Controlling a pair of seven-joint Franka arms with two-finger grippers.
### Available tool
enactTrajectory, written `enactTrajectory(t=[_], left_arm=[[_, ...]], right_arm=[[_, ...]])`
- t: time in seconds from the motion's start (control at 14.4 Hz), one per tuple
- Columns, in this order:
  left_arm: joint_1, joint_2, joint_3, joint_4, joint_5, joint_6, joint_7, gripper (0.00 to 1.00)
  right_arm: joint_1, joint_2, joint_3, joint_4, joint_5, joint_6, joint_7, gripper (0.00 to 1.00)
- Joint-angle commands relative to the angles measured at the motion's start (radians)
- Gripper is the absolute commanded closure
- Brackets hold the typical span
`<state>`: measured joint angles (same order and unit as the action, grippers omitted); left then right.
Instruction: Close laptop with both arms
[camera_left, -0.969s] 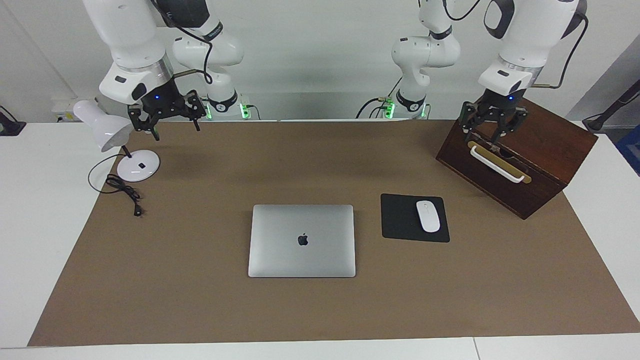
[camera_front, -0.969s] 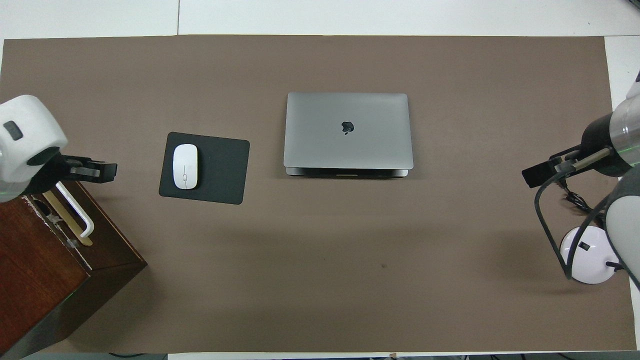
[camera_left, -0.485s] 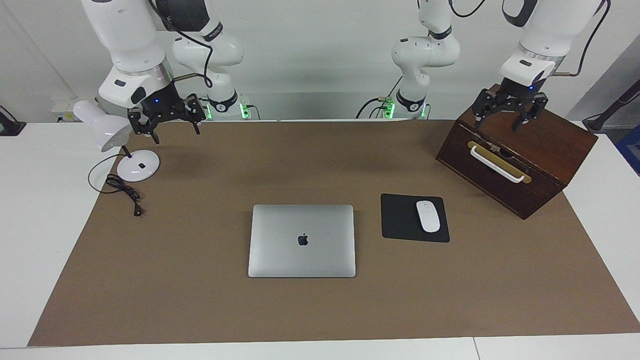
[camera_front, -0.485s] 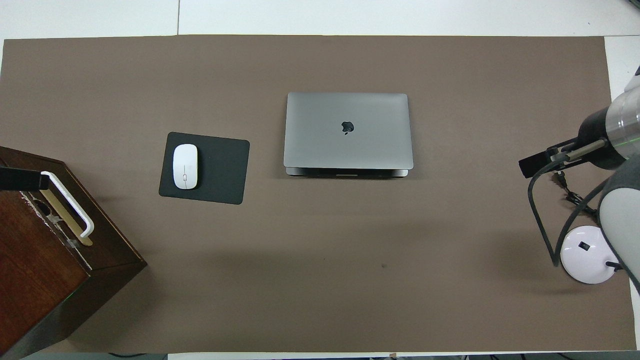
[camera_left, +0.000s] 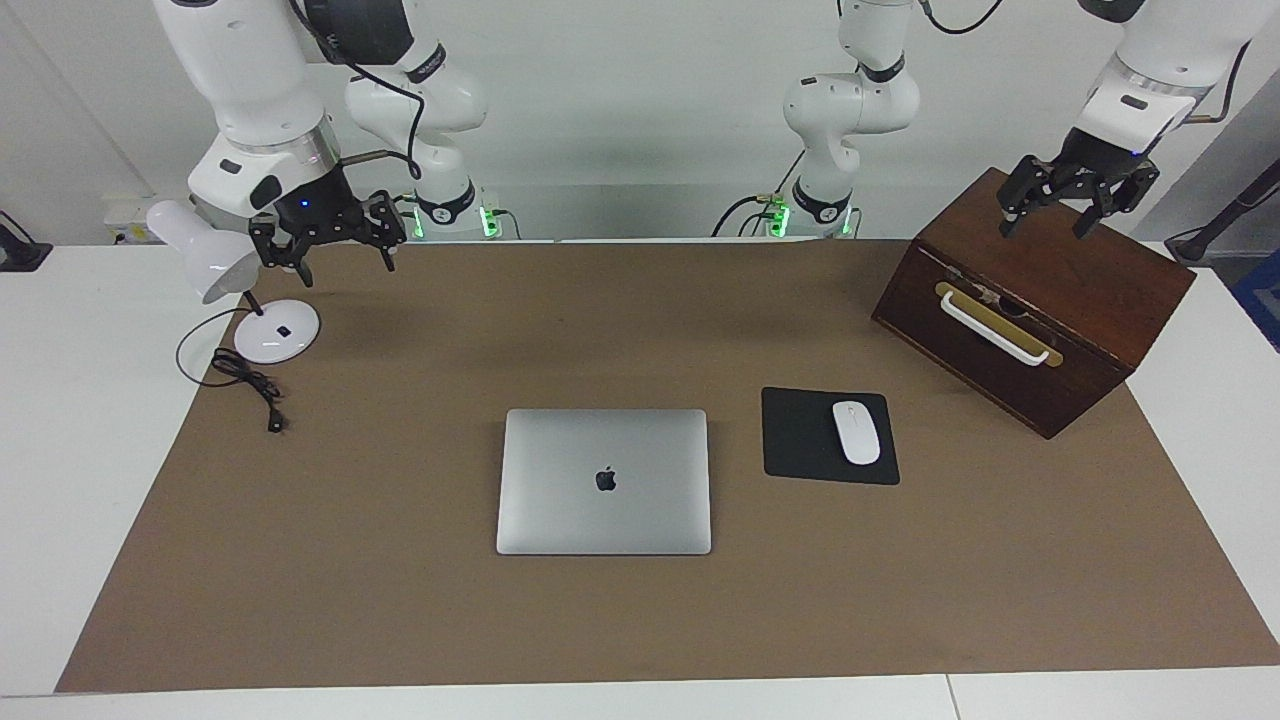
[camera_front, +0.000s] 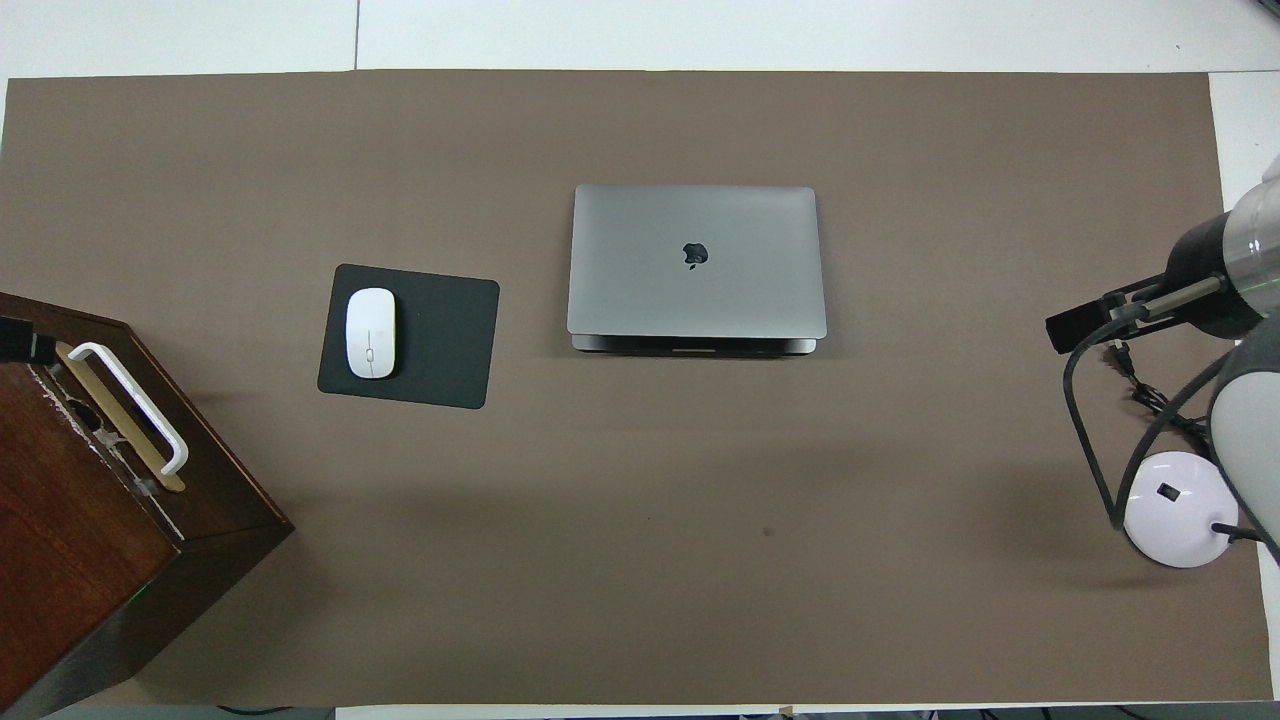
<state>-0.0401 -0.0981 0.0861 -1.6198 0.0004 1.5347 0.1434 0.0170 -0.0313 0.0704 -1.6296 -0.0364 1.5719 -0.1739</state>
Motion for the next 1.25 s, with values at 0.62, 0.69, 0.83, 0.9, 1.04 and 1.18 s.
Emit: enactTrajectory(t=[0.62,0.69,0.83,0.9,1.04,1.18], left_arm=[[-0.052,0.046,0.004,0.001,-0.005,0.025,-0.053,0.0],[-0.052,0.044,0.004,0.001,-0.005,0.027,-0.057,0.0],[-0.046,0.044,0.004,0.001,-0.005,0.027,-0.057,0.0],[-0.044,0.044,0.004,0.001,-0.005,0.027,-0.057,0.0],[-0.043,0.044,0.004,0.001,-0.005,0.027,-0.057,0.0],[-0.043,0.043,0.003,0.001,-0.005,0.027,-0.057,0.0]], right_arm=[[-0.008,-0.007,-0.05,0.005,0.061,-0.007,0.053,0.0],[-0.008,-0.007,-0.052,0.007,0.061,-0.007,0.053,0.0],[-0.008,-0.007,-0.052,0.005,0.061,-0.007,0.054,0.0],[-0.008,-0.007,-0.052,0.005,0.061,-0.007,0.054,0.0],[-0.006,-0.007,-0.052,0.005,0.061,-0.007,0.054,0.0],[-0.006,-0.007,-0.052,0.005,0.061,-0.007,0.054,0.0]])
